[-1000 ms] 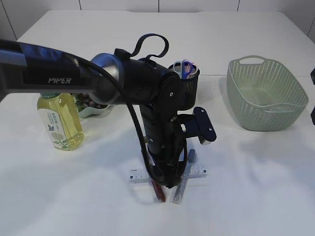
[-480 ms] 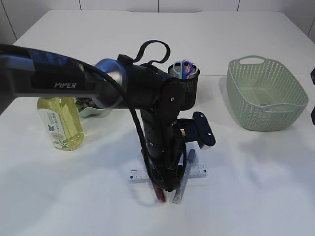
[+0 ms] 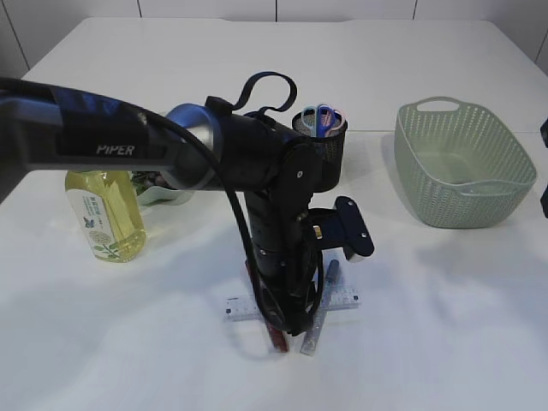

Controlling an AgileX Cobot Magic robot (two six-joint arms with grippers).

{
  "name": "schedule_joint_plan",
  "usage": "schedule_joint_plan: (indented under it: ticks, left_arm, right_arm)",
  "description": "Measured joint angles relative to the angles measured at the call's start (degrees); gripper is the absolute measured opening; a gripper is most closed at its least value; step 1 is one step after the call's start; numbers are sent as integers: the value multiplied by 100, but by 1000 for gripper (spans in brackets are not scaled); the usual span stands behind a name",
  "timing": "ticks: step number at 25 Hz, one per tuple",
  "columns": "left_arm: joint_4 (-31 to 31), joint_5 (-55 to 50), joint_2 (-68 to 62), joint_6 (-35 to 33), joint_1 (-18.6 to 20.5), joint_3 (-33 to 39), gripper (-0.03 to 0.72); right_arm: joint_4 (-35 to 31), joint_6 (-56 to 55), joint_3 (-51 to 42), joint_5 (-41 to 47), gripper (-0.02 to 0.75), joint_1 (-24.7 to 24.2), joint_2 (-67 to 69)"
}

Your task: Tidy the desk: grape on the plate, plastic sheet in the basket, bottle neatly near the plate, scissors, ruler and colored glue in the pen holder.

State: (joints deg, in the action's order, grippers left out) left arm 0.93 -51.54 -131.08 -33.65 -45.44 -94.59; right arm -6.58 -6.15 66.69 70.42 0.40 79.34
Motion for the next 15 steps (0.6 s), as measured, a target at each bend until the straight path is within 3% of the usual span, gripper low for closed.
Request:
schedule_joint_plan:
  ticks: [15]
  left_arm:
    - [-93,-287,-4,1027,0,-212,276]
  right_arm:
    - [0,11,0,0,467,0,0]
